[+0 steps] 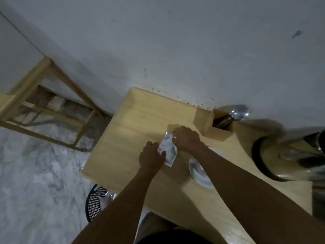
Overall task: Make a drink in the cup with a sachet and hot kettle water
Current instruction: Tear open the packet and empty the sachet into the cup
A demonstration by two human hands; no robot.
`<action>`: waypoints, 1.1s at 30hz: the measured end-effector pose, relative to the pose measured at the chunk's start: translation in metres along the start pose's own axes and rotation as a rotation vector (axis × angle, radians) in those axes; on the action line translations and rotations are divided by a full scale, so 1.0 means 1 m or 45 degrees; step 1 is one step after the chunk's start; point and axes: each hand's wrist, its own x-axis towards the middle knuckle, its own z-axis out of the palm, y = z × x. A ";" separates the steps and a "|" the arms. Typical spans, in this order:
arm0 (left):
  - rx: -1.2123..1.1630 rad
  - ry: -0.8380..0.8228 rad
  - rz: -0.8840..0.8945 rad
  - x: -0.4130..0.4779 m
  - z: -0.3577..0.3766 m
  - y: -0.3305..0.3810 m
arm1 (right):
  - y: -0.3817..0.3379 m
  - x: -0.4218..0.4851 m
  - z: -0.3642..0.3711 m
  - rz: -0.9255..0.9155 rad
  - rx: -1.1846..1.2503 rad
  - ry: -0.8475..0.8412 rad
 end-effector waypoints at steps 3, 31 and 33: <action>0.114 0.033 0.007 0.011 0.000 -0.004 | -0.005 0.011 0.004 0.056 -0.104 0.056; -0.653 -0.118 0.673 -0.028 -0.112 0.066 | -0.019 -0.130 -0.111 -0.175 0.798 0.317; -0.620 -0.106 0.737 -0.031 -0.114 0.069 | -0.019 -0.133 -0.114 -0.216 0.673 0.356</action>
